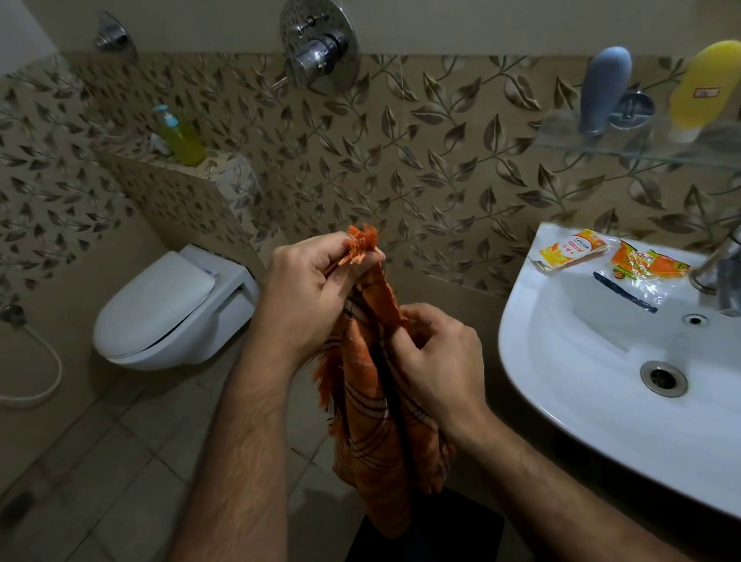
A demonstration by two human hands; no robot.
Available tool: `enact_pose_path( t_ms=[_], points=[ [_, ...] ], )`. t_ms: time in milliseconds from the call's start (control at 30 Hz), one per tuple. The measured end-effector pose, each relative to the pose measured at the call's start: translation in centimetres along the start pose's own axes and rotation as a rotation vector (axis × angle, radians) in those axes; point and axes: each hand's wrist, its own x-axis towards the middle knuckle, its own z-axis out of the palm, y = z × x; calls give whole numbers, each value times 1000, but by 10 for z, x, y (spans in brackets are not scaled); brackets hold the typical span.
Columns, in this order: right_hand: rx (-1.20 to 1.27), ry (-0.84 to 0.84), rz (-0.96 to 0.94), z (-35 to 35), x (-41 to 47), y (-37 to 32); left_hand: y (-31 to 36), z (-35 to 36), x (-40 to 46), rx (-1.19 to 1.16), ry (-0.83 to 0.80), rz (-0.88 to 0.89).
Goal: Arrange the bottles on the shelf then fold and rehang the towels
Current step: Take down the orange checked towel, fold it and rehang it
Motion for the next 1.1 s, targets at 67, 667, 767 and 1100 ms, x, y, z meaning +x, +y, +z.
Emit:
enact_pose_path(
  t_ms=[67, 667, 767, 1100],
  points=[
    [-54, 41, -35, -3, 3, 2, -2, -2, -1, 16, -3, 13],
    [186, -460, 65, -26, 9, -3, -10, -2, 2, 0, 328, -93],
    [99, -333, 95, -26, 11, 12, -11, 0, -5, 6, 370, -78],
    [29, -221, 179, -20, 0, 35, -22, 1, -33, -156, 415, -108]
  ],
)
